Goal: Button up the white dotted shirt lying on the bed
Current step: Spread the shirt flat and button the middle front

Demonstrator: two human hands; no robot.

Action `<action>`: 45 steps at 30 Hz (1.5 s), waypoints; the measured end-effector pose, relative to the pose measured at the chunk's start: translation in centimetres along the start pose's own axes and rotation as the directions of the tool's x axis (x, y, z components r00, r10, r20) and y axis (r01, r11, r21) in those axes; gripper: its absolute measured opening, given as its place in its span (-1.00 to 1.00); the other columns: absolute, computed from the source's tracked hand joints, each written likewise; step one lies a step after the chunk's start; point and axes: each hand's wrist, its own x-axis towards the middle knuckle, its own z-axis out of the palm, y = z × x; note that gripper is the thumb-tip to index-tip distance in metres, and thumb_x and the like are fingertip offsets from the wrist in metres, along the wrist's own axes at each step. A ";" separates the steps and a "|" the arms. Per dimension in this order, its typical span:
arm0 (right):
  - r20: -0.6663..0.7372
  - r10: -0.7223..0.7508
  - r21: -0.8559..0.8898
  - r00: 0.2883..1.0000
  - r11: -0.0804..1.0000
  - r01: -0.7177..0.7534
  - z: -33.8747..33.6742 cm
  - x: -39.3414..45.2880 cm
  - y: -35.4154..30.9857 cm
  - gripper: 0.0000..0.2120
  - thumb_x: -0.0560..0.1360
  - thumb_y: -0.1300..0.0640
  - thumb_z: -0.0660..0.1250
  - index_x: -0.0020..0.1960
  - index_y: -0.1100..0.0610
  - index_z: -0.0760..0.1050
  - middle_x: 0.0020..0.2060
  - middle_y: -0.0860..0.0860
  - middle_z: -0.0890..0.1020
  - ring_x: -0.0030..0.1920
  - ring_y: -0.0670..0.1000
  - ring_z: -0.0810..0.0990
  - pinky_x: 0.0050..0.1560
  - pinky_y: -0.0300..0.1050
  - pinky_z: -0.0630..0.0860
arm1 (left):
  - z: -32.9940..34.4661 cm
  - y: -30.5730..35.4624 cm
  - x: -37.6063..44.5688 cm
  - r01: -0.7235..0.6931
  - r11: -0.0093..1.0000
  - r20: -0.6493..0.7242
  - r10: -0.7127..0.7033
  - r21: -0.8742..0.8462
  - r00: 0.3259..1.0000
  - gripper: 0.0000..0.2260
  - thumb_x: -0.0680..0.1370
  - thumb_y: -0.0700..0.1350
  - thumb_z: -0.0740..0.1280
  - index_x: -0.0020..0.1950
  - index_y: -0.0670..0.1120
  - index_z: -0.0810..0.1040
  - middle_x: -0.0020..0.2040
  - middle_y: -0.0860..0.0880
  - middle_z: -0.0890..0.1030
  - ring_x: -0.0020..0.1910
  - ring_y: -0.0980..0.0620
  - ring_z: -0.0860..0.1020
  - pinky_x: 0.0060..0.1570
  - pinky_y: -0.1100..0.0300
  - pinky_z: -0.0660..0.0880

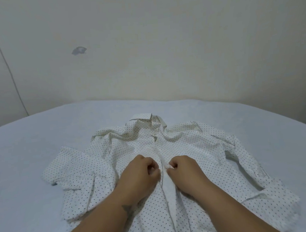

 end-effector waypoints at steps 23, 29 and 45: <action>0.153 0.092 0.597 0.984 0.785 -0.166 -1.0 -0.3 0.3 -0.88 0.49 0.26 0.40 -0.19 0.09 0.58 -0.41 -0.03 0.54 -0.66 -0.22 0.41 -0.62 -0.36 0.30 | -0.6 1.6 0.2 0.190 0.905 0.046 -0.187 -0.380 0.981 -0.92 0.45 -0.11 0.46 -0.24 -0.02 0.63 -0.40 0.07 0.67 -0.42 0.20 0.56 -0.31 0.28 0.52; 0.172 0.101 0.624 0.980 0.759 -0.187 -1.1 -0.3 0.2 -0.91 0.48 0.29 0.40 -0.17 0.14 0.60 -0.42 0.00 0.52 -0.64 -0.18 0.41 -0.61 -0.34 0.32 | -0.4 1.7 0.3 0.227 0.876 0.041 -0.232 -0.425 0.972 -0.91 0.44 -0.14 0.46 -0.26 -0.02 0.63 -0.45 0.07 0.64 -0.49 0.22 0.51 -0.43 0.35 0.47; 0.161 0.066 0.595 0.985 0.790 -0.150 -0.6 -0.2 0.6 -0.97 0.47 0.28 0.37 -0.13 0.19 0.58 -0.44 0.02 0.66 -0.41 -0.08 0.63 -0.50 -0.26 0.42 | 0.1 1.5 -0.1 0.164 0.860 -0.033 -0.205 -0.484 0.978 -0.92 0.45 -0.11 0.38 -0.24 0.02 0.63 -0.42 0.06 0.64 -0.53 0.23 0.47 -0.46 0.33 0.42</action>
